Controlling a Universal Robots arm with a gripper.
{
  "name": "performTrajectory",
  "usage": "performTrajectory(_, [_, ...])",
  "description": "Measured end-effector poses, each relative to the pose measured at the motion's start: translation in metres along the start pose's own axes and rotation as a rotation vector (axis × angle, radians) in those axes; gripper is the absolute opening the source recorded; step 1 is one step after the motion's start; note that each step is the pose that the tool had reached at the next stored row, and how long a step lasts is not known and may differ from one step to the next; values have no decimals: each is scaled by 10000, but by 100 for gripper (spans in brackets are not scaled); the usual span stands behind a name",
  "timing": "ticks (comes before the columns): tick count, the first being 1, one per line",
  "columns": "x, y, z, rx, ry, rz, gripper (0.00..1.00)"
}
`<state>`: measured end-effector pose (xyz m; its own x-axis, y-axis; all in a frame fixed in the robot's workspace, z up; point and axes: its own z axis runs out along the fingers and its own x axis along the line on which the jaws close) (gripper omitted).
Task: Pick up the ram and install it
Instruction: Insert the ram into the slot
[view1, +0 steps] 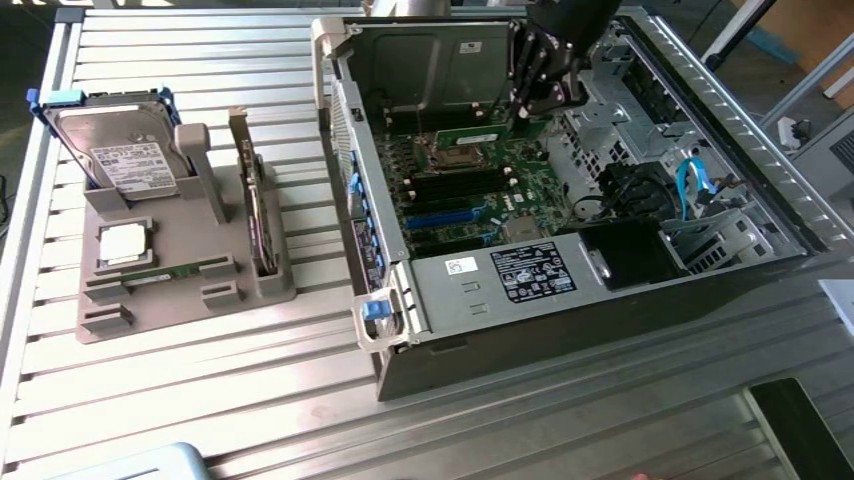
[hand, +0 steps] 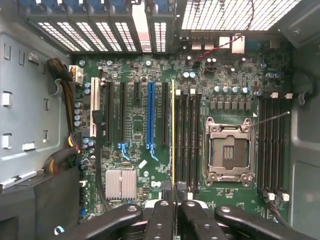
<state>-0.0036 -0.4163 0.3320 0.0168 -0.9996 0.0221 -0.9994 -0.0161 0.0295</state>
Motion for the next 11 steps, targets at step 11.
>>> performTrajectory(11, [-46, -14, 219, 0, 0, 0, 12])
